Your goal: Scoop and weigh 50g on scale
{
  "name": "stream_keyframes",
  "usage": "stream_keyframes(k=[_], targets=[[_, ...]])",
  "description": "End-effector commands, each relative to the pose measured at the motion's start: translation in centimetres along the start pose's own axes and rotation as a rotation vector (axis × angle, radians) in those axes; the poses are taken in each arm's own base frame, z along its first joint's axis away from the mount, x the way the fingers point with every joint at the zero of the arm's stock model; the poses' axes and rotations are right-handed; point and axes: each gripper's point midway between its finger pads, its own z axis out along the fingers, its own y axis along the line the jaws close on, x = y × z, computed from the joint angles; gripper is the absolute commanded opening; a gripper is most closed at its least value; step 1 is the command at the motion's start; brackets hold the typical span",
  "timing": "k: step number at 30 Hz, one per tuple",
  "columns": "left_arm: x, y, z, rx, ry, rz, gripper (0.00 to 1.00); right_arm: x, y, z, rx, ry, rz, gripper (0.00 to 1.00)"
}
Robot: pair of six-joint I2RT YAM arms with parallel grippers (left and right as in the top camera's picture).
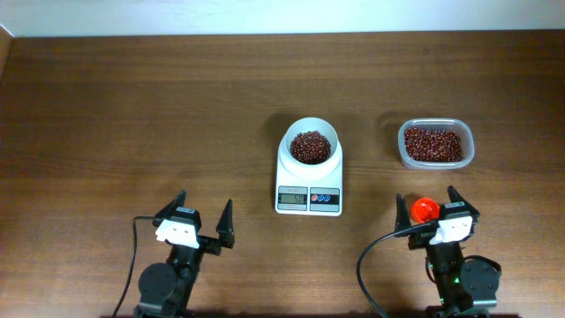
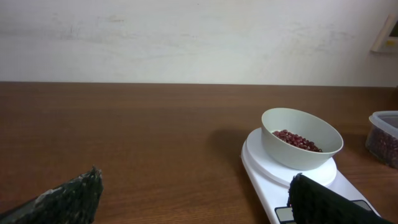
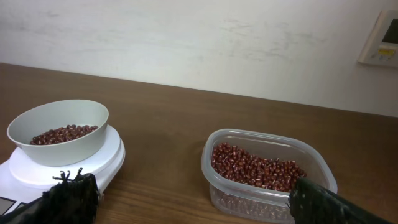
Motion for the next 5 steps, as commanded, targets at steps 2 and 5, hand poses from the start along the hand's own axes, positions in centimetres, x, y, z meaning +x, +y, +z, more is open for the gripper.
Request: stream_keyframes(k=[2, 5], targets=[[0.12, 0.07, -0.03, -0.006, 0.002, -0.005, 0.99, 0.22, 0.12, -0.01, -0.002, 0.003, 0.008, 0.99], [0.12, 0.07, -0.03, -0.006, 0.002, -0.005, 0.99, 0.22, 0.12, -0.01, -0.002, 0.003, 0.008, 0.99]])
